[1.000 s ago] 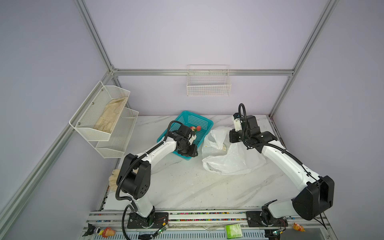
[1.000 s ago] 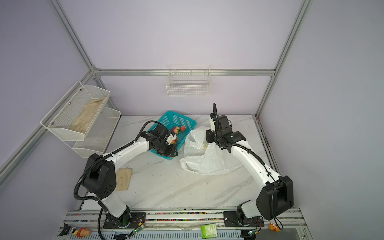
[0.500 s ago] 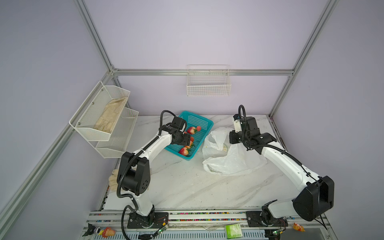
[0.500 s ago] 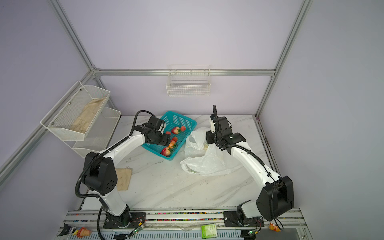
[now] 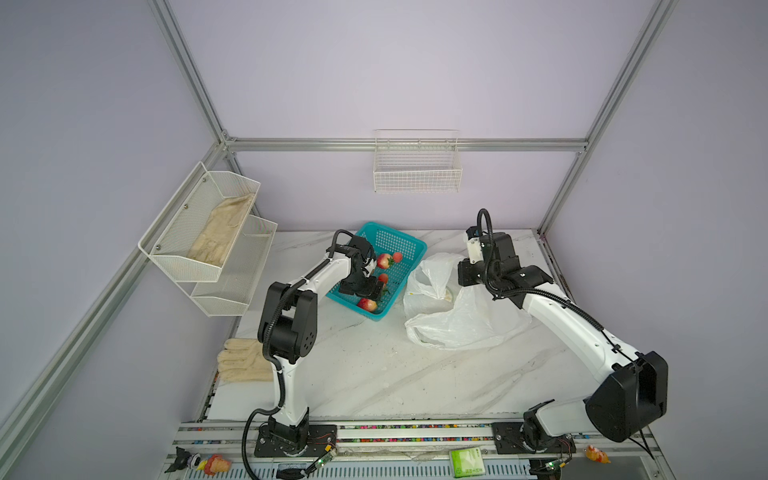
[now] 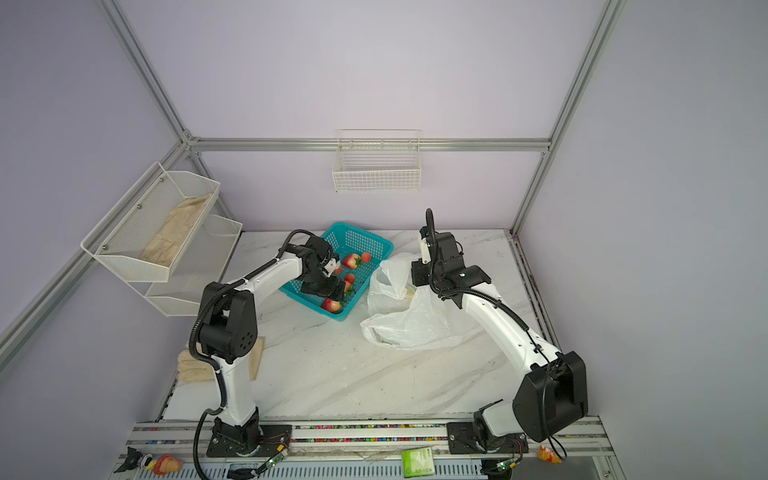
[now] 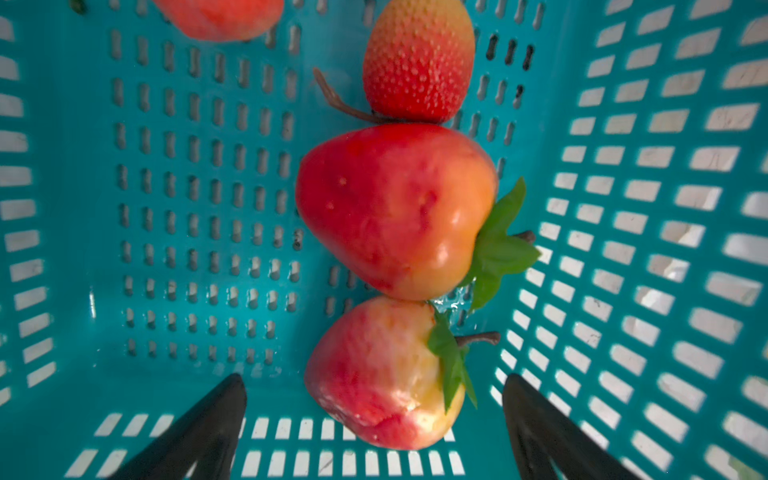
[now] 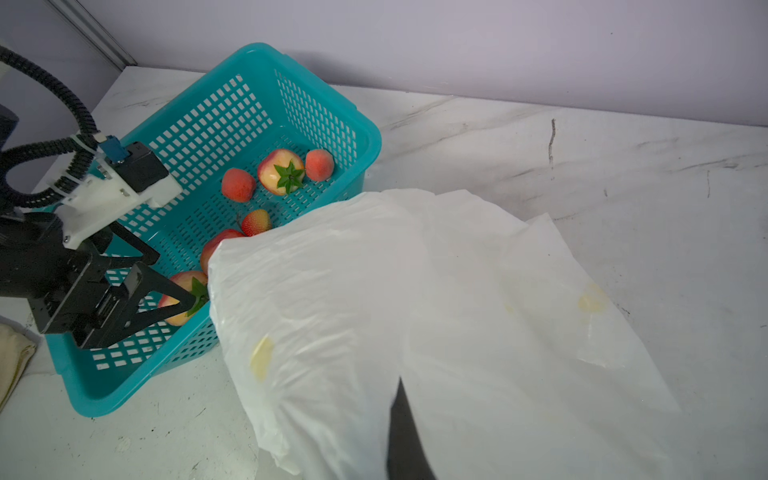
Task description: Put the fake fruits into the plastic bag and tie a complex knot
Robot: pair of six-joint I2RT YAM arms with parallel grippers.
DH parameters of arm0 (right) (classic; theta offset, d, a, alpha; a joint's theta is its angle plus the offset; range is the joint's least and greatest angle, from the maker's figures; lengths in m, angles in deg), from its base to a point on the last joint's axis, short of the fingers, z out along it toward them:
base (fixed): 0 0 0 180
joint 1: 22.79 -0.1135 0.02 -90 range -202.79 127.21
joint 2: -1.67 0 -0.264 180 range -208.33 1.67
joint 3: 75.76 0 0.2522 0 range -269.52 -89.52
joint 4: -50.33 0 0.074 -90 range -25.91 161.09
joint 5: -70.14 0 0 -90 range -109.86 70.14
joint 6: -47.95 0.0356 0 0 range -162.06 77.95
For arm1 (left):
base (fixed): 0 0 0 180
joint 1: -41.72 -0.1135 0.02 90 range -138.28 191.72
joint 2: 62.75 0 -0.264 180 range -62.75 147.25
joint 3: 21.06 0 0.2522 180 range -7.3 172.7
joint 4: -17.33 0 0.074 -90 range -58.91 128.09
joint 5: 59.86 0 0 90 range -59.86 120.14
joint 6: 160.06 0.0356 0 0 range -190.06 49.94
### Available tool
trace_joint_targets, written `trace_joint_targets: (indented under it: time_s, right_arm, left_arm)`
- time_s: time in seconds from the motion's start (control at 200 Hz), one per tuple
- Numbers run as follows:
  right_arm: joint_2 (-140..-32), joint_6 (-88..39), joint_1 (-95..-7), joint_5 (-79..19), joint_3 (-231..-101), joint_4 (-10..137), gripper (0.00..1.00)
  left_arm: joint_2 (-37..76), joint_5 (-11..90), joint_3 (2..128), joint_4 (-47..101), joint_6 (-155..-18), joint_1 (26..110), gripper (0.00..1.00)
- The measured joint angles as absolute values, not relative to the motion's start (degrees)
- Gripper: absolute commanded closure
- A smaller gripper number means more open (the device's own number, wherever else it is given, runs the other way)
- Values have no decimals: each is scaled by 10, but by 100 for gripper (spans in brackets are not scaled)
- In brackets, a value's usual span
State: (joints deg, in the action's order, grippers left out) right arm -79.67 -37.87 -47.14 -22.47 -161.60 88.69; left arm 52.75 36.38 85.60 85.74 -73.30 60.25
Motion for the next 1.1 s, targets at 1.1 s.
trace_joint_targets:
  time_s: [1.1]
  right_arm:
    - [-815,-379,-471,-237,-1616,887,100]
  left_arm:
    - [592,298,903,919,-735,609,35]
